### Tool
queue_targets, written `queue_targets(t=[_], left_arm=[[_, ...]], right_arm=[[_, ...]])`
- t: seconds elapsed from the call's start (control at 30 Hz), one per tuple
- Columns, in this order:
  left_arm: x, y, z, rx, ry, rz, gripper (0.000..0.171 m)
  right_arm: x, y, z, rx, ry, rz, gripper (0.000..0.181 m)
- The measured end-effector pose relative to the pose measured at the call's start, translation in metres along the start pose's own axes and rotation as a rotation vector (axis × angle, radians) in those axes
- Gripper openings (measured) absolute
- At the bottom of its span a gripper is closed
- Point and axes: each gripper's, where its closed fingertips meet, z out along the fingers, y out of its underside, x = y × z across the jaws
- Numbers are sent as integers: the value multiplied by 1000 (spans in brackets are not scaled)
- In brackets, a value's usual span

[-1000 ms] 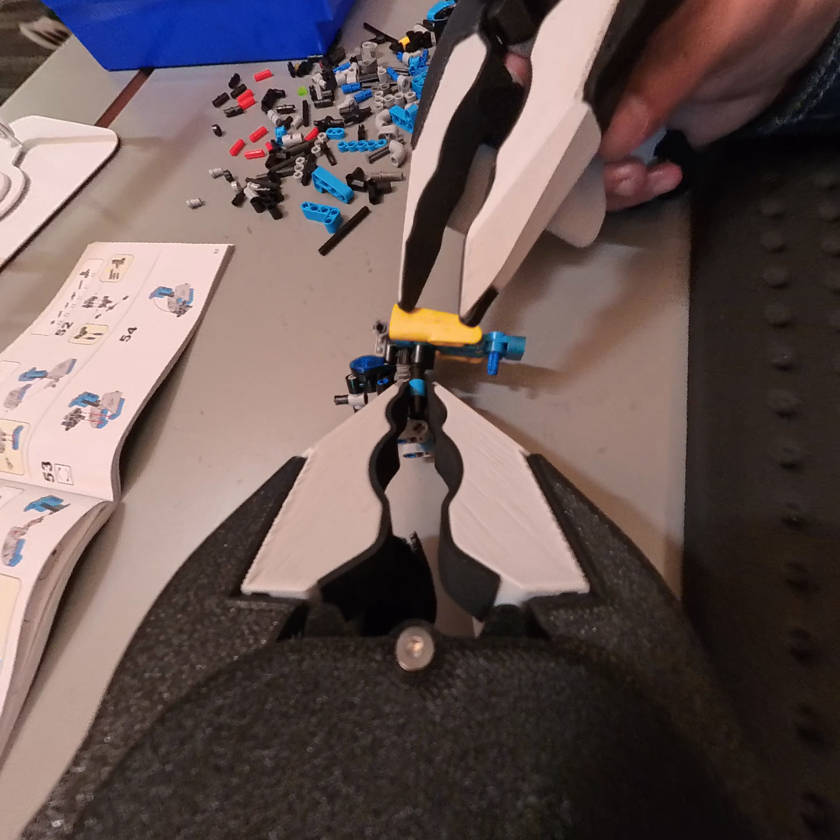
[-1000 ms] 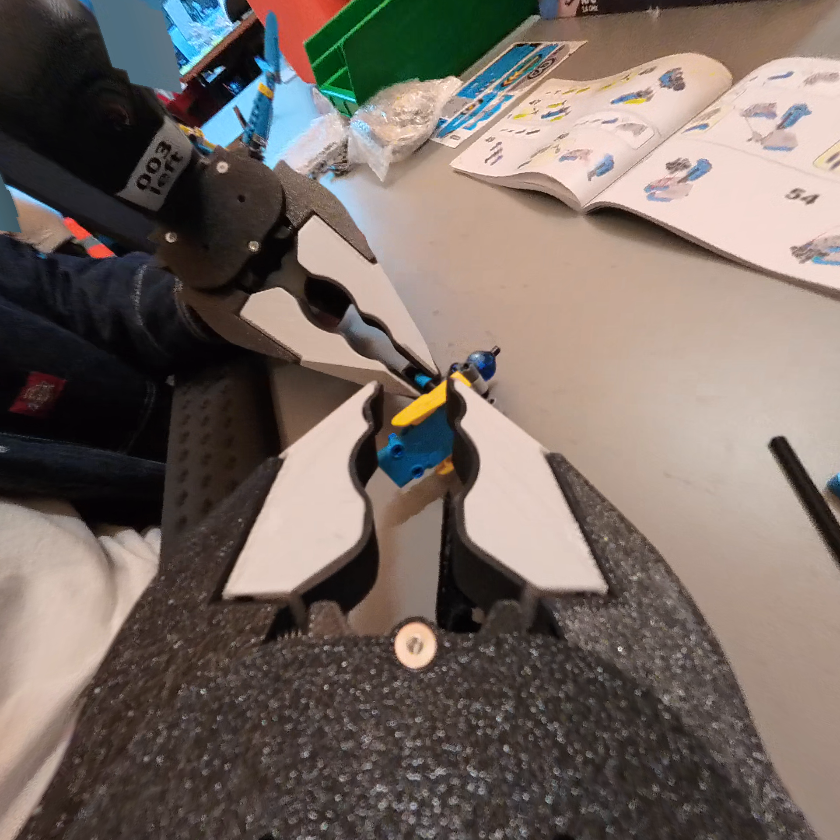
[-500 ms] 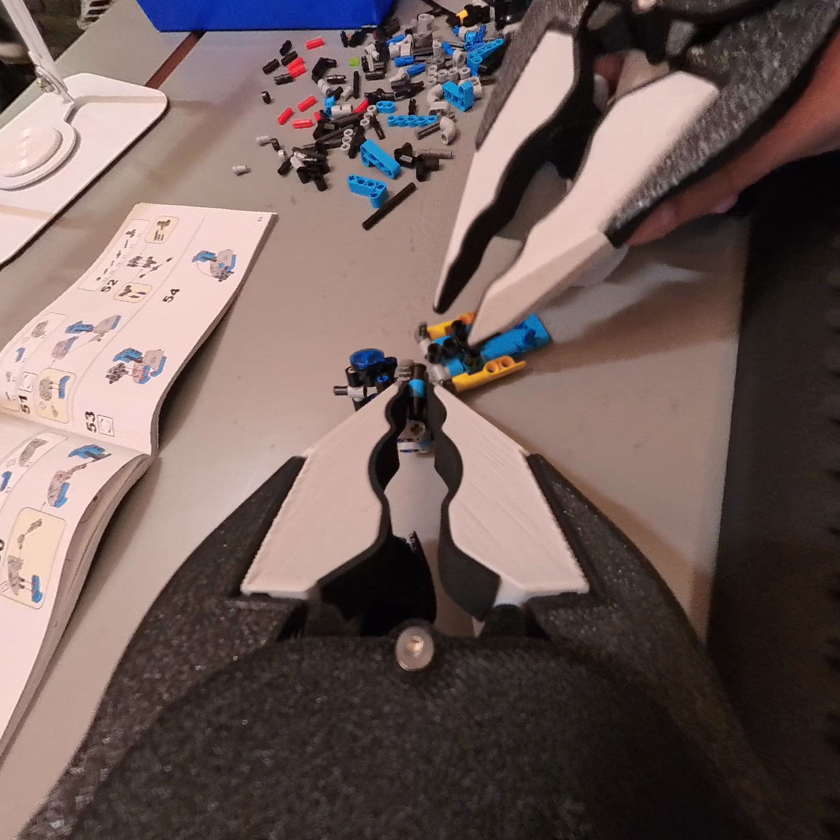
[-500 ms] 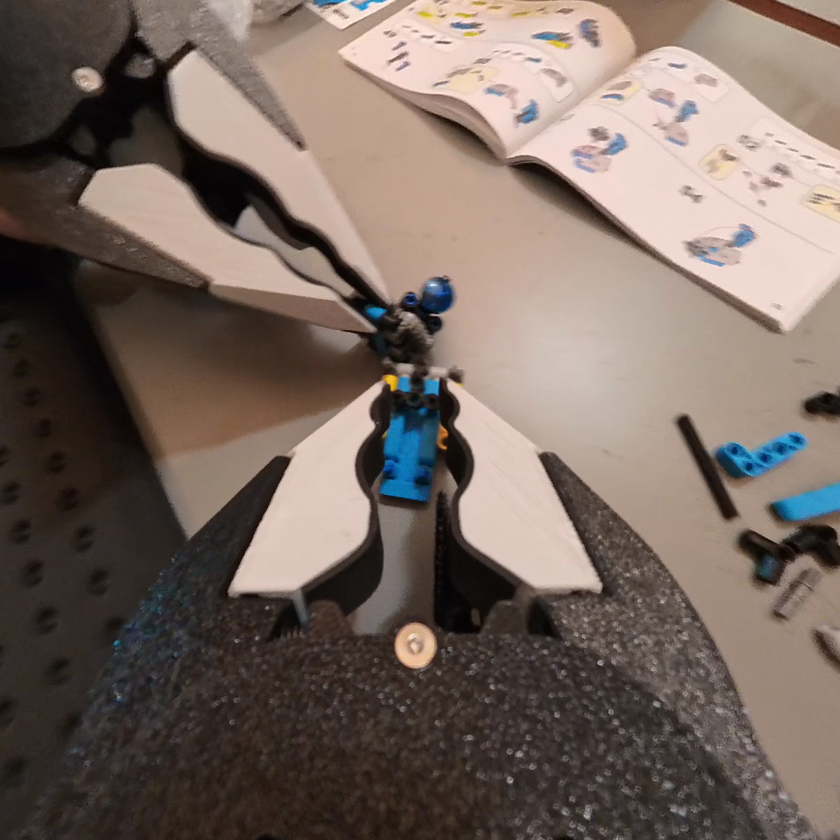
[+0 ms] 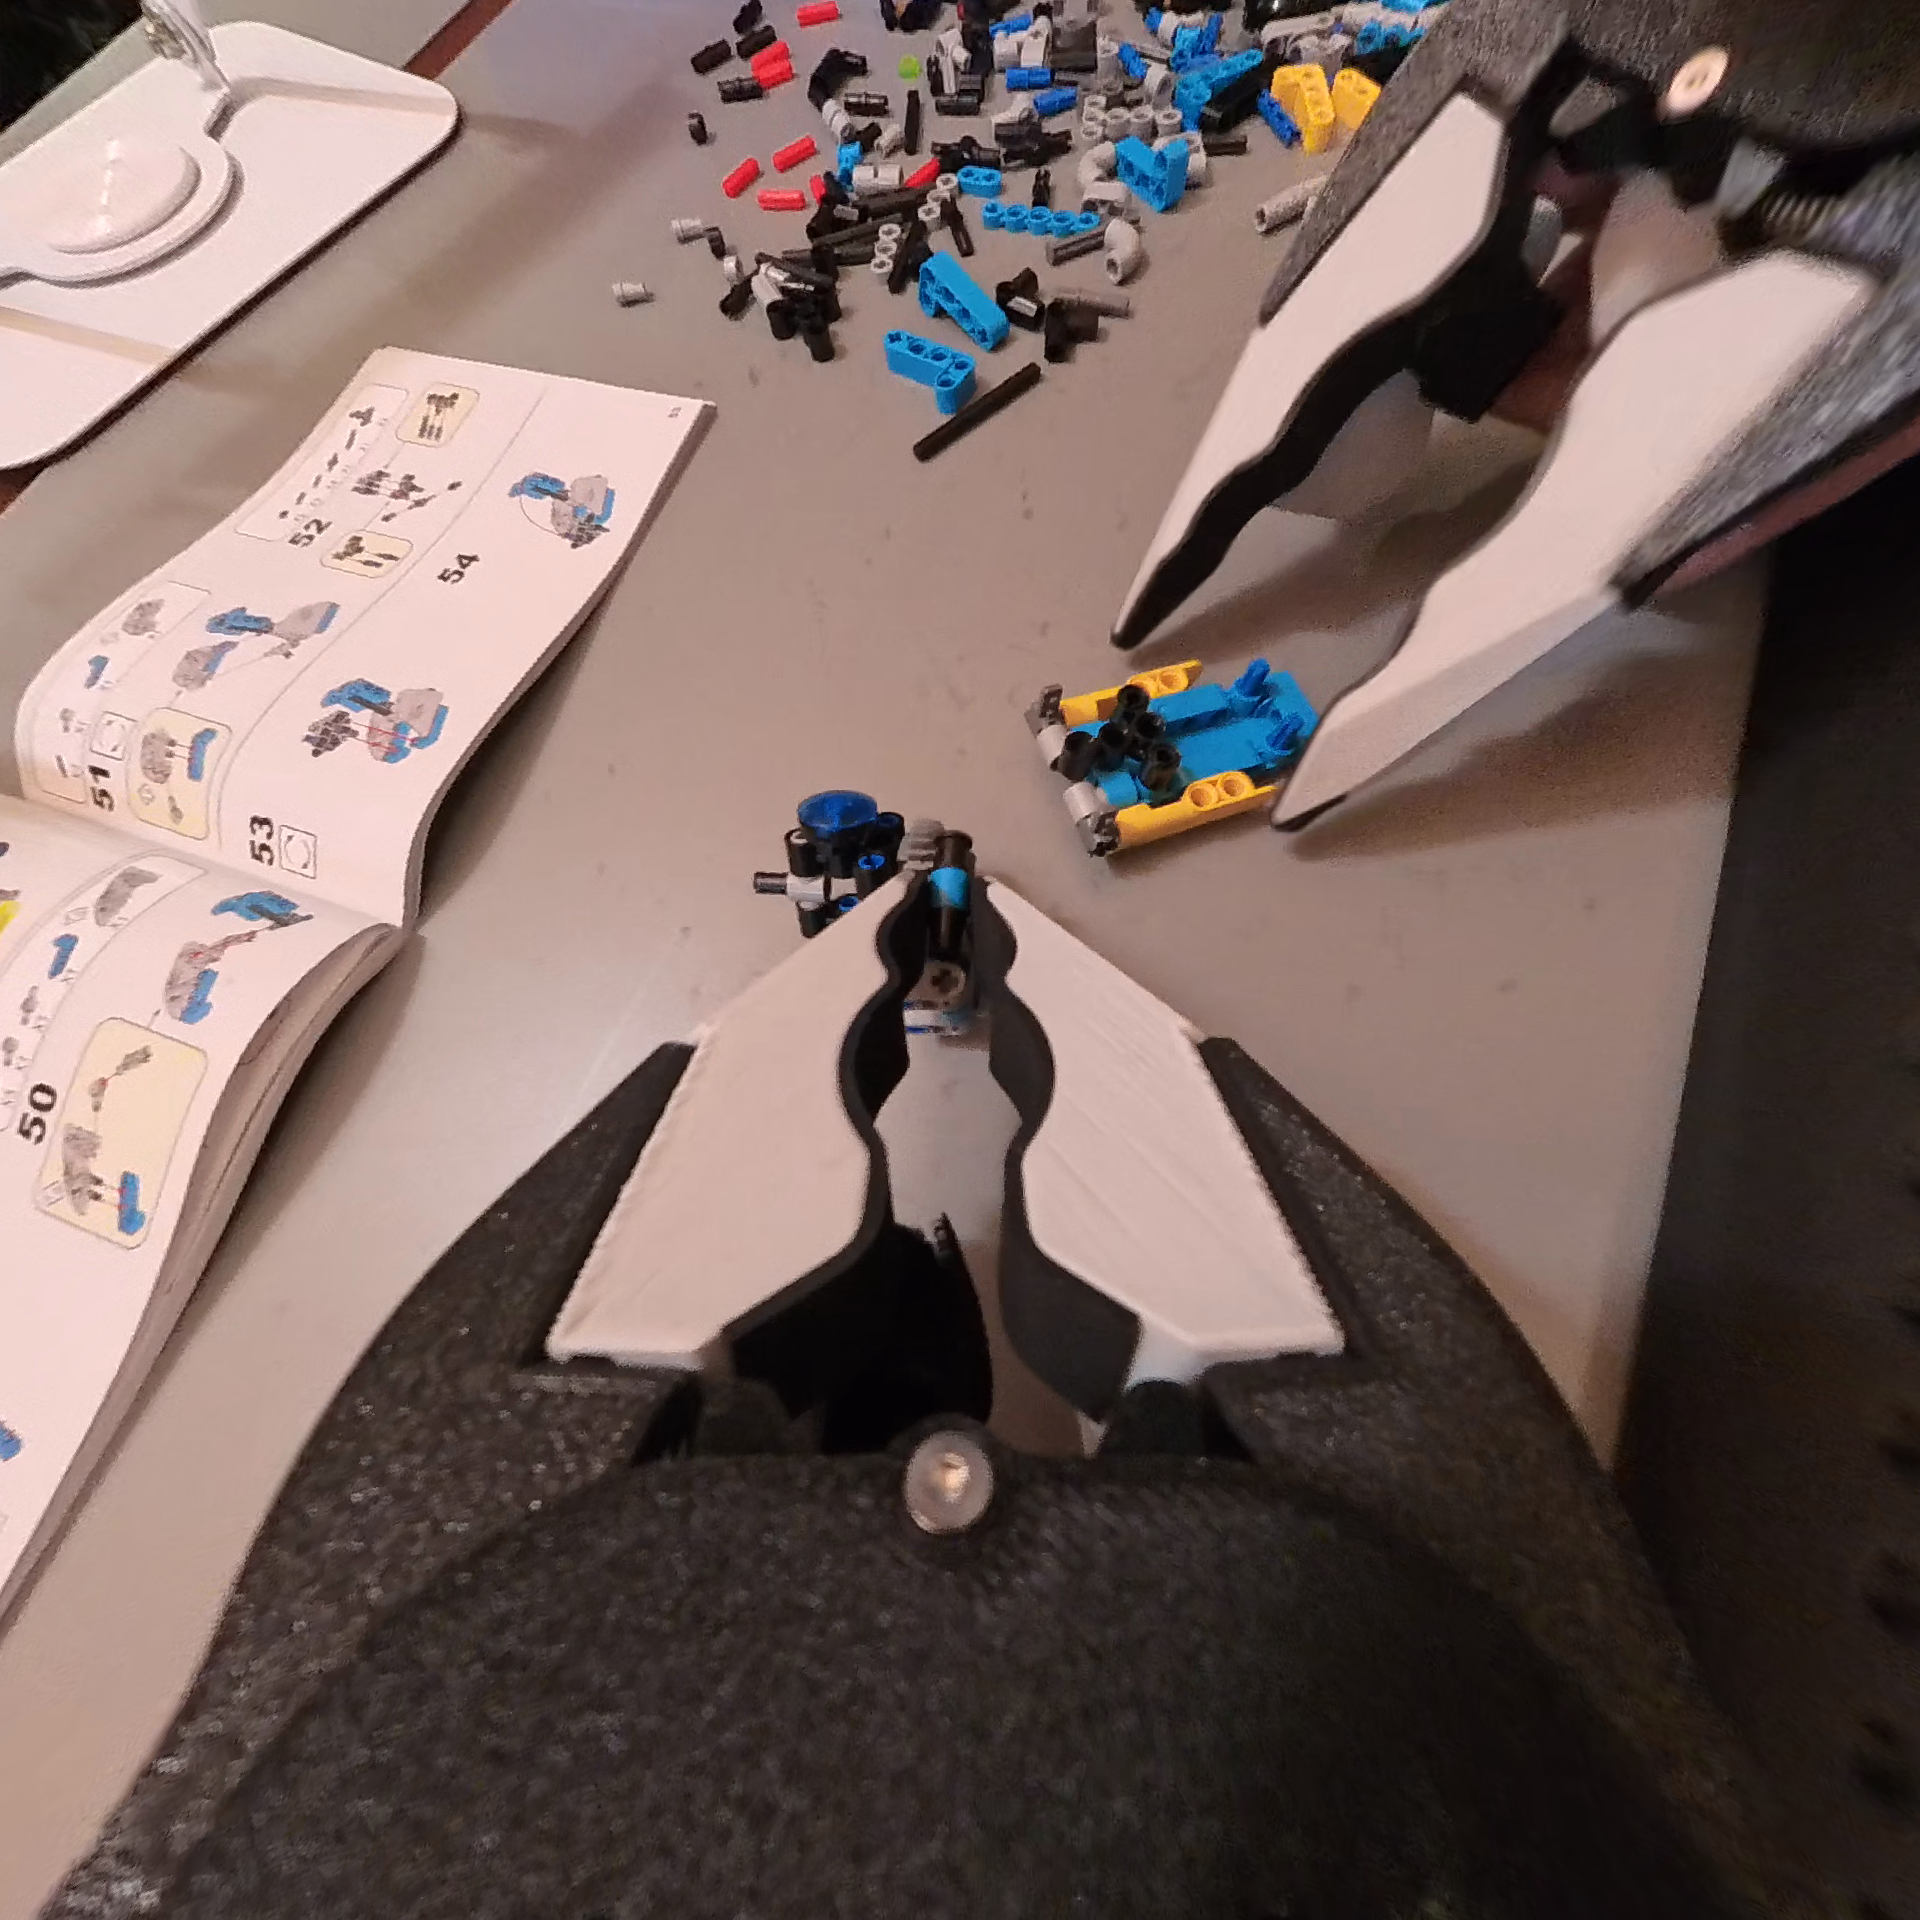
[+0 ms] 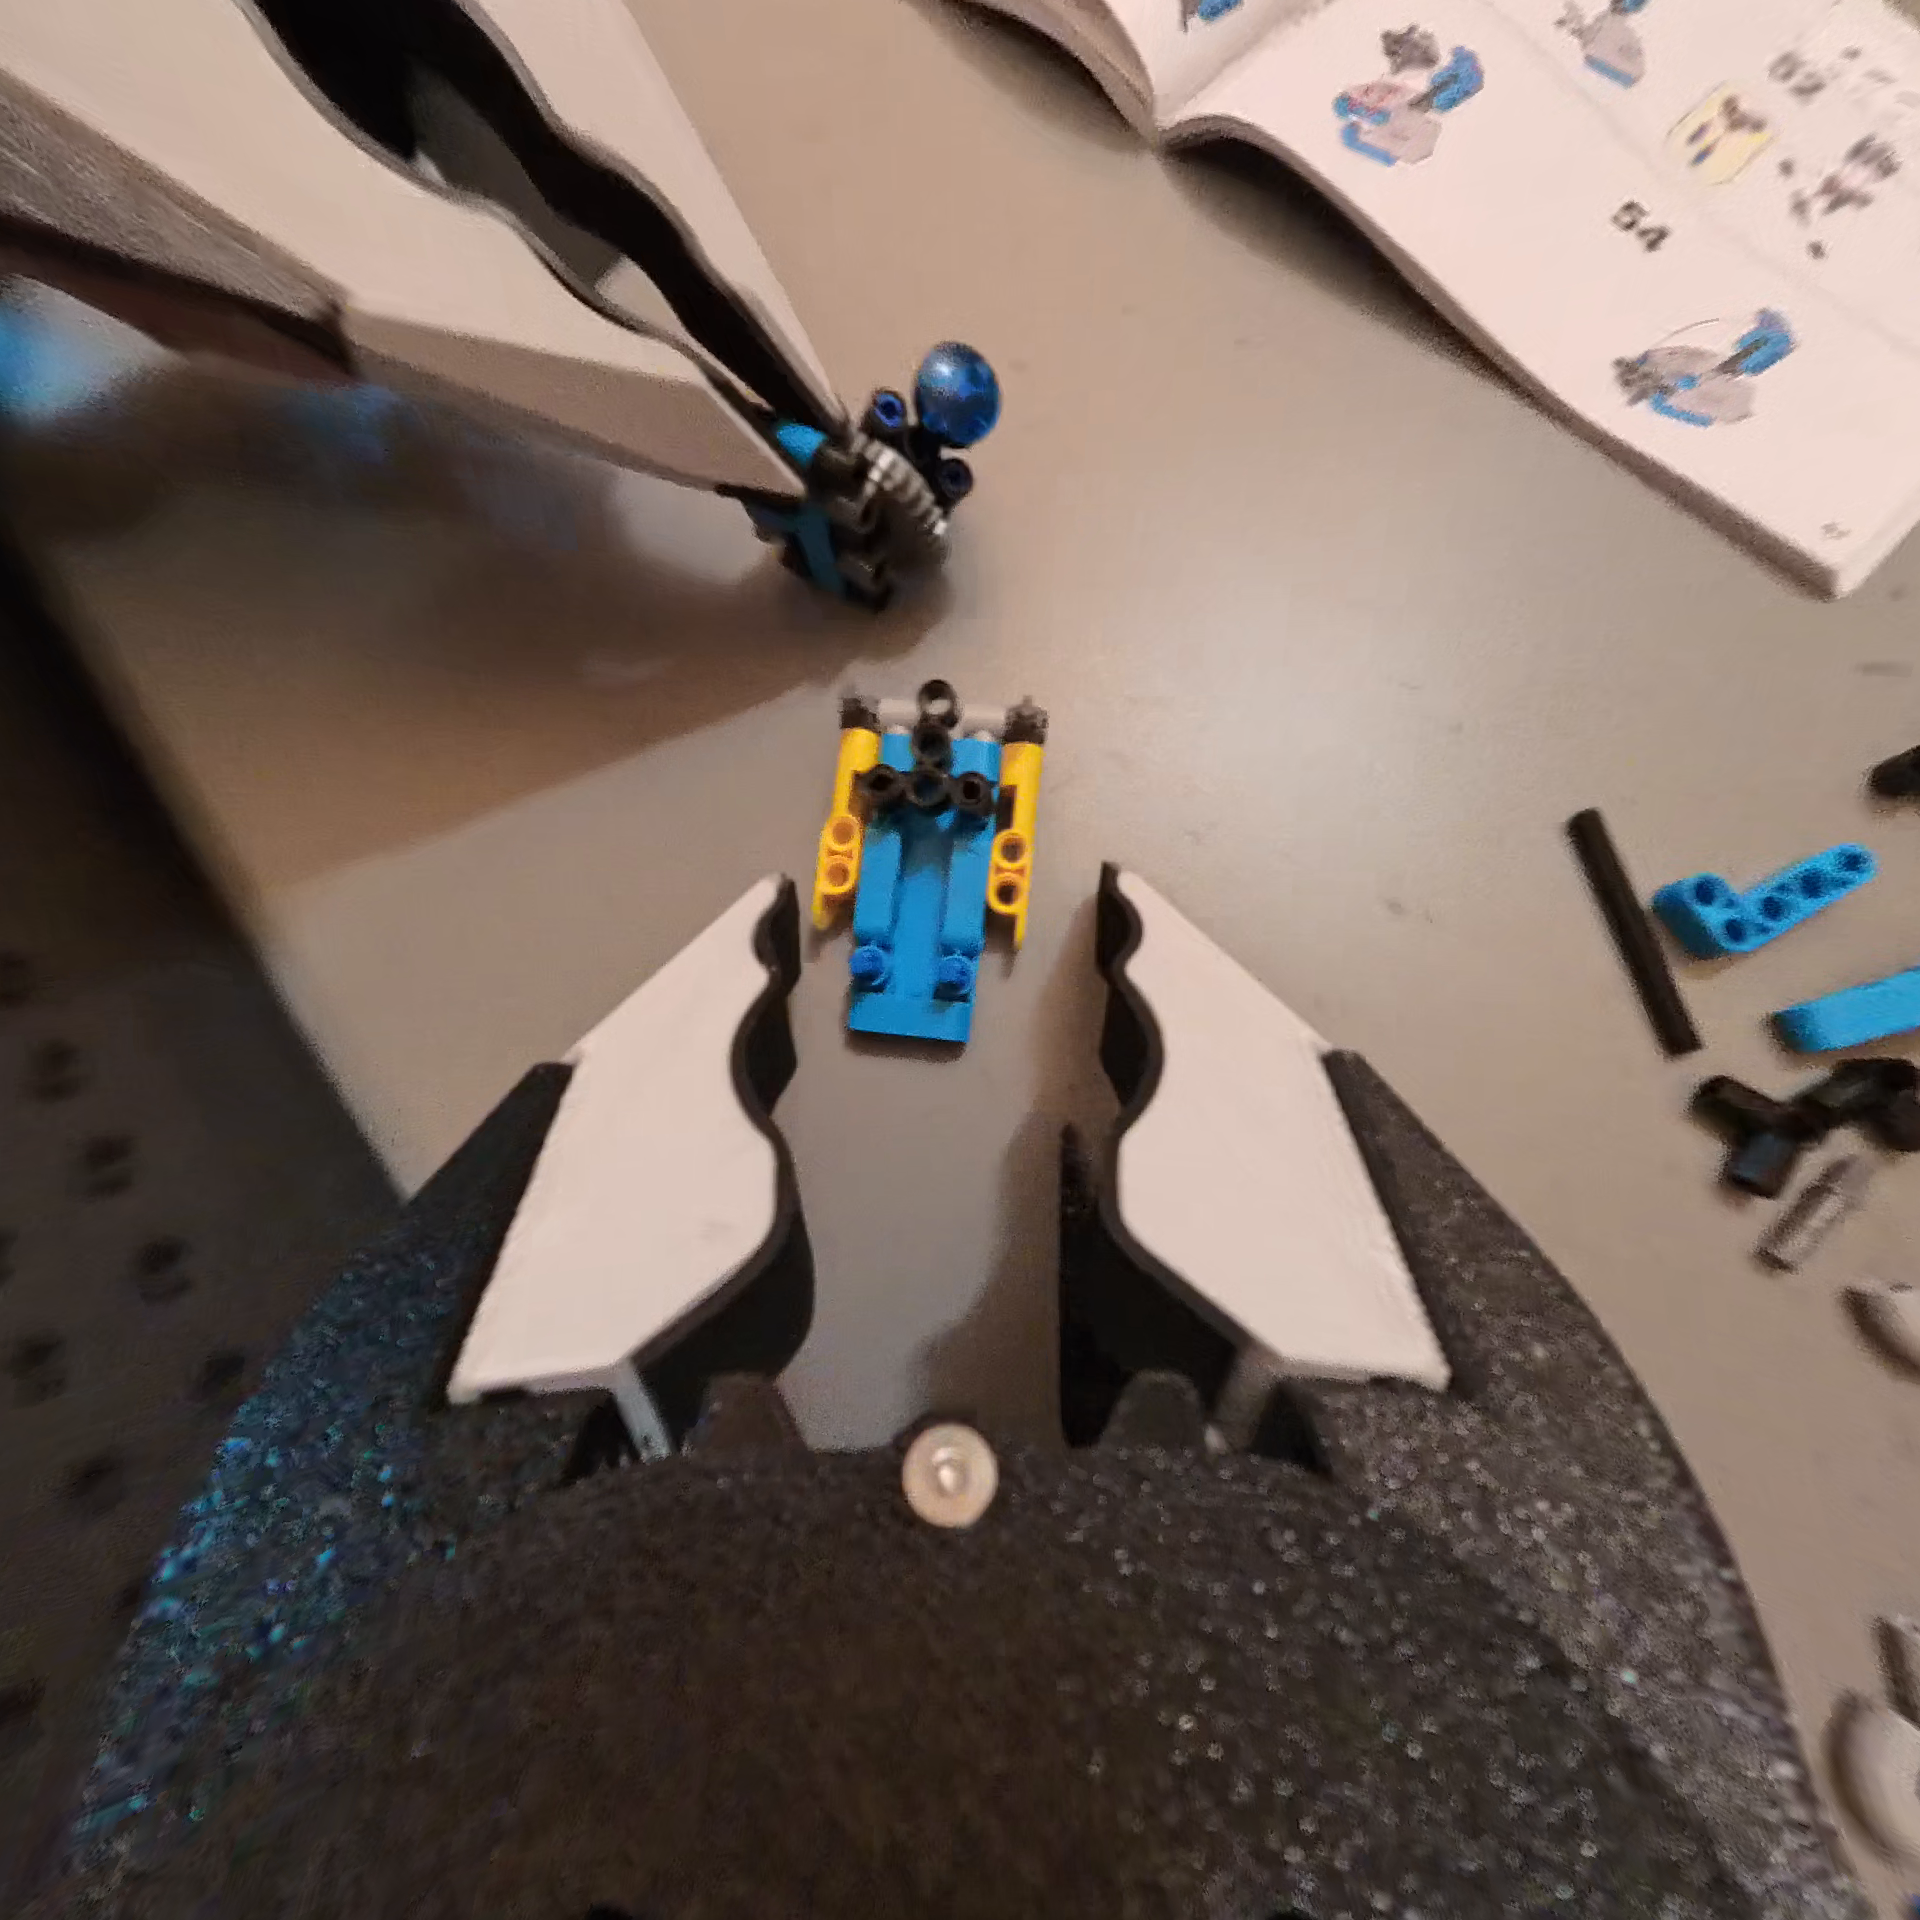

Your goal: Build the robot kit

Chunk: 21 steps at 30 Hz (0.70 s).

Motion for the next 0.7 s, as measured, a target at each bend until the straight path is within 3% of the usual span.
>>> queue_targets(t=[0.1, 0.17, 0.3, 0.4, 0.53, 0.7], left_arm=[[1, -2, 1, 23, 37, -50, 7], [2, -2, 1, 31, 59, -76, 7], [-2, -8, -2, 55, 35, -90, 27], [4, -26, -11, 140, 58, -73, 30], [25, -42, -15, 209, 151, -112, 26], [23, -45, -16, 224, 129, -111, 12]], right_arm=[[-2, -1, 8, -36, 31, -47, 43], [1, -3, 7, -38, 61, -84, 42], [23, -13, -10, -44, 441, -550, 41], [17, -27, -20, -2, 657, -854, 41], [-5, -47, -27, 94, 760, -998, 41], [-12, -49, -24, 86, 808, -1060, 41]])
